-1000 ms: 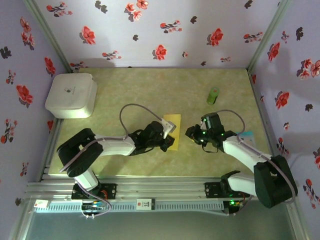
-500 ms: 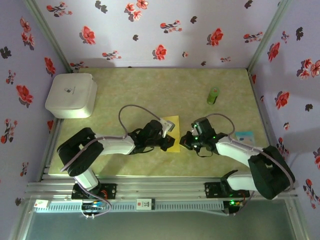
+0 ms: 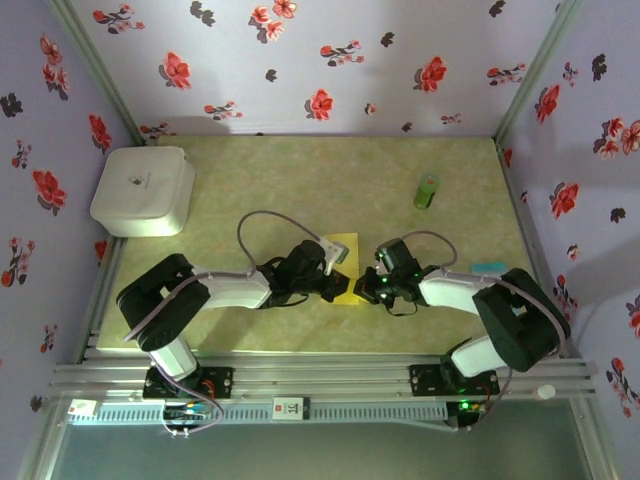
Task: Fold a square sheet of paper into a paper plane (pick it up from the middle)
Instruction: Fold the triangle a second time at the center of the table.
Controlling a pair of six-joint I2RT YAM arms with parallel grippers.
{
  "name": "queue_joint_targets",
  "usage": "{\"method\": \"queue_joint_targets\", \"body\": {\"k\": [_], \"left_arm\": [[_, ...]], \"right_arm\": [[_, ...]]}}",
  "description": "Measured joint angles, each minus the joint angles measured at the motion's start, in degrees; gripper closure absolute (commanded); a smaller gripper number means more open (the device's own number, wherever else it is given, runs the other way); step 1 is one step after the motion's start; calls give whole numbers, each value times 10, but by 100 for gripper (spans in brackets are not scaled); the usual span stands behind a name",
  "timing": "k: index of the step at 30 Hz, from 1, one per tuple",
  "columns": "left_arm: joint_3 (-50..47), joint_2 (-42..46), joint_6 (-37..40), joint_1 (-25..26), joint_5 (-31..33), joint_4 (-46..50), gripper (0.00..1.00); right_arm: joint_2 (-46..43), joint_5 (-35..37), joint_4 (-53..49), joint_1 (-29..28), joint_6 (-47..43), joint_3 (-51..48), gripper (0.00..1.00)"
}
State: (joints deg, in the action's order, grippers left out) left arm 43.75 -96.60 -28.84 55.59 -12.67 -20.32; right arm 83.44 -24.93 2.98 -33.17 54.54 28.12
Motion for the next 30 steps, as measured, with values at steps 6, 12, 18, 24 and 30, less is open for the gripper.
{"method": "queue_joint_targets", "body": {"k": [6,12,18,24,30], "left_arm": [[0,0,0,-1,0,0,100],[0,0,-8,-3,0,-3,100],[-1,0,-24,-19,0,-21,100],[-7,-11,-32,-23,2,-37,100],[-7,-21,-37,-23,2,-37,100]], "right_arm": [[8,3,-4,0,-5,9,100],[14,25,-51,-2,-36,38,100],[18,41,-87,-1,-66,56,100],[18,45,-98,1,-77,61,100],[18,48,-105,2,-80,64,100]]}}
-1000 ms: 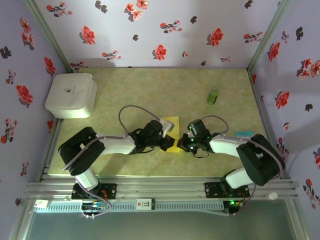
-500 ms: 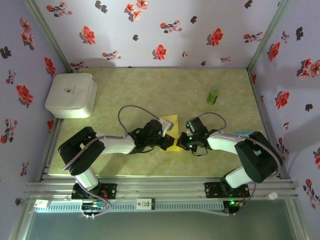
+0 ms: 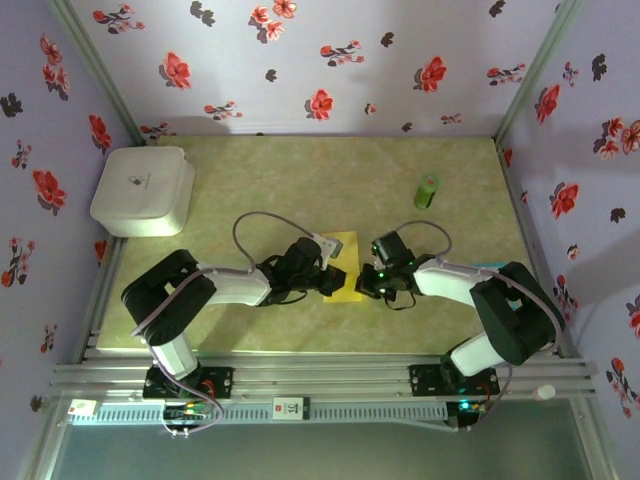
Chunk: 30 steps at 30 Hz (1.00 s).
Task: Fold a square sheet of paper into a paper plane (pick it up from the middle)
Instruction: Fold the triangle a second time at the center of the table.
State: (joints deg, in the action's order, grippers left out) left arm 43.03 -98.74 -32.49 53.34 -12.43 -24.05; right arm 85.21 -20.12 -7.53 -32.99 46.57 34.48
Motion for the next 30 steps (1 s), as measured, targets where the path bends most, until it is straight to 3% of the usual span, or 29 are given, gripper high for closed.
{"method": "queue_joint_targets", "body": {"k": [30], "left_arm": [[0,0,28,-18,19,-2,100]], "right_arm": [[6,0,-14,0,-1,11,99]]}}
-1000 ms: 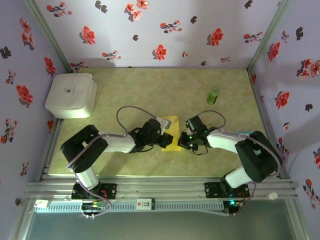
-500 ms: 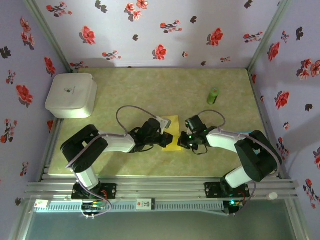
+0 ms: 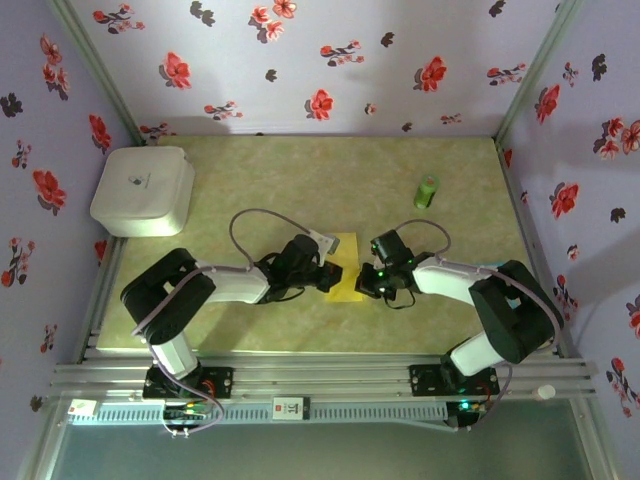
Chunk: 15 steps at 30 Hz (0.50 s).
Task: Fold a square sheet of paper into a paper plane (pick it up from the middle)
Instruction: Fold the triangle a second time at the center of the table.
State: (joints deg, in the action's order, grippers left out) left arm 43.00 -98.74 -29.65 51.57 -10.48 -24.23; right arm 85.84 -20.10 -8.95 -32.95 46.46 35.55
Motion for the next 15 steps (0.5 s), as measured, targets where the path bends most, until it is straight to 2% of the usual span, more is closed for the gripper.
{"method": "queue_joint_targets", "body": {"k": [15], "left_arm": [[0,-13,33,-7,11,23,100]], "right_arm": [[5,0,-7,0,0,8,99]]}}
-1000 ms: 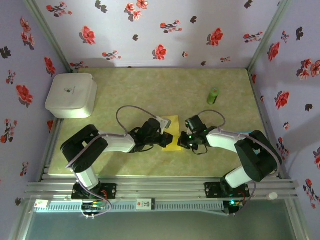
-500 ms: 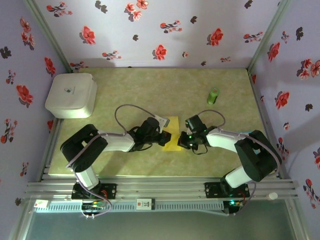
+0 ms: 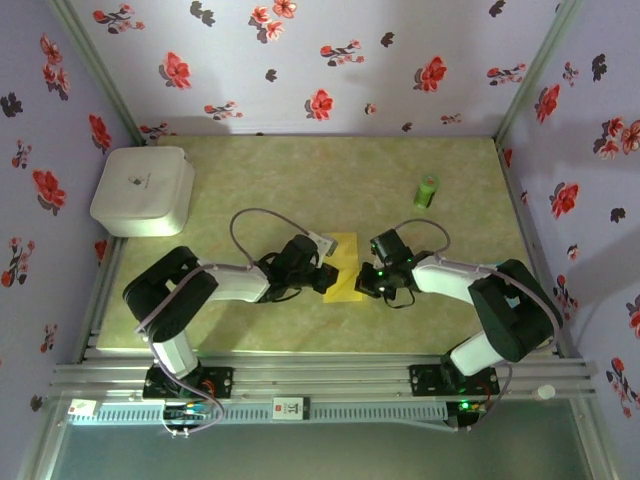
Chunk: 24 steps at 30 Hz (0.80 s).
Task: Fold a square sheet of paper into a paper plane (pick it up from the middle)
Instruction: Fold the triangle a second time at the center of the table.
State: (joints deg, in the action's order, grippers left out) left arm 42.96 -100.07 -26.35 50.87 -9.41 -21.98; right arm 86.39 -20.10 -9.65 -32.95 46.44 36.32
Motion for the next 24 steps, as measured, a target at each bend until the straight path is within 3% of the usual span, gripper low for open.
{"method": "queue_joint_targets", "body": {"k": [24], "left_arm": [[1,-12,47,-4,39,19,99]], "right_arm": [[1,0,-1,0,0,1,99]]}}
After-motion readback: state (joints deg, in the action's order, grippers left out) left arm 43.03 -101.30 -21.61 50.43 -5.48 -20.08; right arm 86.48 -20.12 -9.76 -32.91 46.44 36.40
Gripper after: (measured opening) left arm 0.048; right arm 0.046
